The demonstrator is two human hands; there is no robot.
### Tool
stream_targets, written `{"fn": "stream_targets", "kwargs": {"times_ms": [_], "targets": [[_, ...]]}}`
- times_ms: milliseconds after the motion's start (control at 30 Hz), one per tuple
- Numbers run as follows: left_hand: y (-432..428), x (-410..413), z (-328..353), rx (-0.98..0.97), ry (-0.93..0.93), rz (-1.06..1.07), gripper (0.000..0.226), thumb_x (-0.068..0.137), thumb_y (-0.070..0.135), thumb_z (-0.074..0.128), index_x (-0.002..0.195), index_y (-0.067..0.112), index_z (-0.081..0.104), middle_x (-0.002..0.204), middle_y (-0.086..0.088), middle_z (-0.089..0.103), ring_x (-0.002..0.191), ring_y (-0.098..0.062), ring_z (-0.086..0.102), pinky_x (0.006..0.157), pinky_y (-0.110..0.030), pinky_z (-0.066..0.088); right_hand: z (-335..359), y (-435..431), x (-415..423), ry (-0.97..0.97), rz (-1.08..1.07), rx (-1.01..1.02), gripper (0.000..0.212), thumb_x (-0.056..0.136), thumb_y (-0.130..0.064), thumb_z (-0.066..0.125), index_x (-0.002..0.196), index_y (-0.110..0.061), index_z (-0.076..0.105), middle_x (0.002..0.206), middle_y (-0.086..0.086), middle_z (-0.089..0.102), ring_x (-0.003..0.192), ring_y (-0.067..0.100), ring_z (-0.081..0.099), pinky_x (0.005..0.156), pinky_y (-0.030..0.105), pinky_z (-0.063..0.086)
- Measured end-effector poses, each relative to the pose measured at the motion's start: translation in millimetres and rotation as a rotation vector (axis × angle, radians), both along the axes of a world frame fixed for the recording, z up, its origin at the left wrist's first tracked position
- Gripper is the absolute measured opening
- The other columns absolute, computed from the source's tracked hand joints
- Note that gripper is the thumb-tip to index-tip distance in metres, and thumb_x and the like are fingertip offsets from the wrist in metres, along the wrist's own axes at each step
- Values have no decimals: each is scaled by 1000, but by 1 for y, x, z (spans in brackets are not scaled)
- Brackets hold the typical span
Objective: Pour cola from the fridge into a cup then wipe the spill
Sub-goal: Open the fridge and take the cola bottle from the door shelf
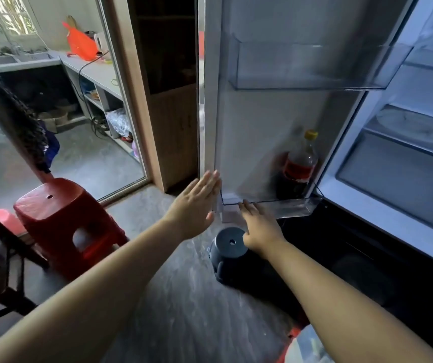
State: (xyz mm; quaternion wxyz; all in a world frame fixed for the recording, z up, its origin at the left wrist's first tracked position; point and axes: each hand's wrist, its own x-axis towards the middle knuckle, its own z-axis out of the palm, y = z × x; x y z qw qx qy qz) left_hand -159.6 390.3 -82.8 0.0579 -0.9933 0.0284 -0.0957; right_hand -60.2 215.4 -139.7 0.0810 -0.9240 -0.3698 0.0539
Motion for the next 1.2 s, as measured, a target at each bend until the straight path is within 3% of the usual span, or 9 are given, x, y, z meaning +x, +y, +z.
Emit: {"fn": "stream_targets", "kwargs": {"times_ms": [67,167,433,567,700,833,933,1067,1200], "targets": [[-2,2,-19,-10,115,40,76,96,34,41,152,8,-3,160,-9,-10,147,-23,-9,119,-36,-5,2,1,7,6,33,29,76,82,-13,46,151,-18,13,159,-4,12,143,21,11,113,31,20],[-9,13,-32,-84,207,78,73,99,39,34,151,11,-10,159,-6,-16,145,-19,-17,119,-33,-9,5,-4,22,29,67,59,72,84,-15,47,150,-20,20,156,-6,22,138,22,18,109,31,27],[-53,42,-66,-227,221,137,73,100,38,35,151,11,-10,159,-5,-15,146,-19,-17,111,-28,-17,-15,-30,50,26,251,31,71,88,-24,51,151,-26,16,157,-11,16,134,19,21,108,36,33],[-50,47,-73,-258,152,171,75,96,36,44,152,11,1,161,-7,0,148,-21,-7,110,-28,-17,6,-38,70,74,257,158,62,90,-21,55,147,-19,32,152,-2,32,137,20,31,112,38,30],[-51,54,-71,-282,158,220,77,95,39,45,152,11,2,161,-6,2,148,-21,-4,118,-34,-4,50,-45,109,-210,103,433,51,84,-16,62,133,-10,49,140,14,46,127,33,44,102,47,41],[-54,52,-71,-214,180,236,81,94,42,43,152,10,-3,161,-8,-3,148,-24,-8,120,-38,-2,85,-47,159,-512,-117,495,55,80,-23,66,129,-7,48,139,21,43,124,41,41,103,49,36],[-54,52,-71,-203,168,238,82,93,40,43,152,11,-5,161,-7,-4,148,-23,-9,118,-38,-4,92,-46,181,-348,-240,443,72,77,-30,68,138,-8,38,141,22,37,126,42,37,104,46,33],[-52,53,-73,-212,156,235,82,93,40,43,151,13,-8,161,-7,-8,147,-23,-11,117,-37,-7,80,-42,179,-131,-263,558,82,76,-20,69,144,-18,23,128,19,48,111,39,50,81,42,43],[-51,53,-76,-244,136,227,84,92,40,48,152,13,-4,161,-6,-5,147,-23,-10,118,-38,-5,77,-40,179,-83,-253,619,98,66,-20,83,144,-19,23,125,17,48,112,36,47,87,41,42]]}}
